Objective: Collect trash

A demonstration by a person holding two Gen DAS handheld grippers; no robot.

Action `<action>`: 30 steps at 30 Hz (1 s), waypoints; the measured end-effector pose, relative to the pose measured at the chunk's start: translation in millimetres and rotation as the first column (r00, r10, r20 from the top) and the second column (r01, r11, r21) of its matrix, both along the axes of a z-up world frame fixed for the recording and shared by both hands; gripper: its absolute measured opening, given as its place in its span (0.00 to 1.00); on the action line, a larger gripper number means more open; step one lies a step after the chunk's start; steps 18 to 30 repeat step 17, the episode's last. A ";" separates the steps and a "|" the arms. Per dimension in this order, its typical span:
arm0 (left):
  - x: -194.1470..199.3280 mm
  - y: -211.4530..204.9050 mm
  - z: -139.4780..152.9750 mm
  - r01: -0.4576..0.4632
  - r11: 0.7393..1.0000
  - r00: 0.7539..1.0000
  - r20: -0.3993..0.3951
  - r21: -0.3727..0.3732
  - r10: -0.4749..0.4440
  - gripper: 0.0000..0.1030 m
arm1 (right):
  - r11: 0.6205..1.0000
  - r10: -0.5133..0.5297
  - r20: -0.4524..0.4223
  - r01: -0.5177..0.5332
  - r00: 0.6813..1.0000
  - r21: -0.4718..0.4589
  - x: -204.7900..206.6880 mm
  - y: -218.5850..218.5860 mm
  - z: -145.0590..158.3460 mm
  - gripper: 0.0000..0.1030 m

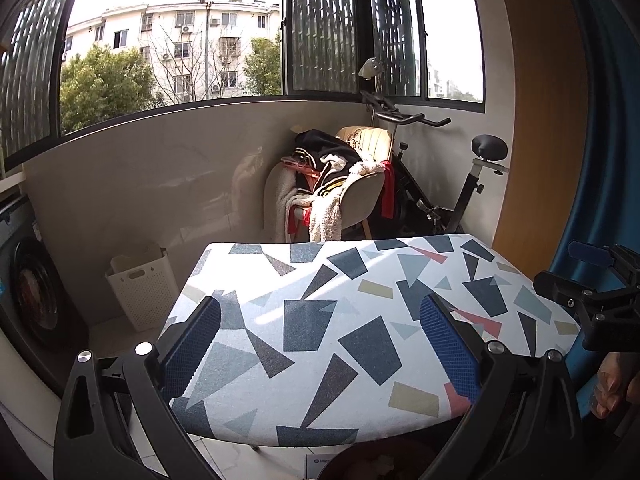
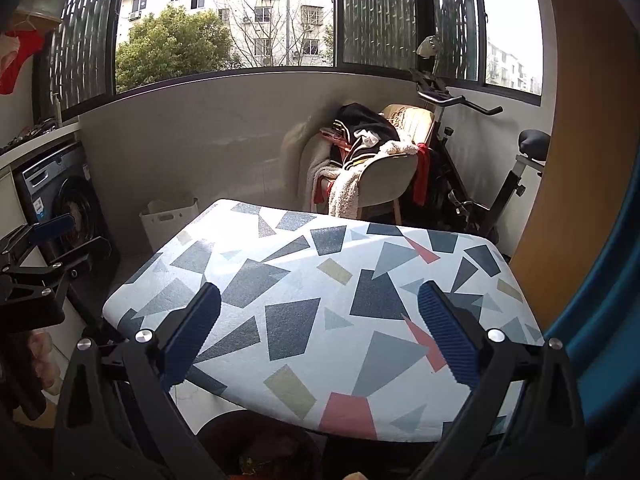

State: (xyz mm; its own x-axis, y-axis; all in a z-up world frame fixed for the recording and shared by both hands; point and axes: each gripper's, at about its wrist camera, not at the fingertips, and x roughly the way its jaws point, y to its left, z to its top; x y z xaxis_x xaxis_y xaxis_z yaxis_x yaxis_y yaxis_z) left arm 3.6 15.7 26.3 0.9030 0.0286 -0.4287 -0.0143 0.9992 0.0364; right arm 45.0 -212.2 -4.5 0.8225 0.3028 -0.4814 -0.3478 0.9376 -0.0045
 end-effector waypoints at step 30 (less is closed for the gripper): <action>0.1 -5.1 -3.3 0.012 1.000 1.000 -0.016 0.015 -0.012 0.94 | 1.000 0.007 -0.014 -0.007 1.000 -0.002 -1.4 2.2 -2.3 0.94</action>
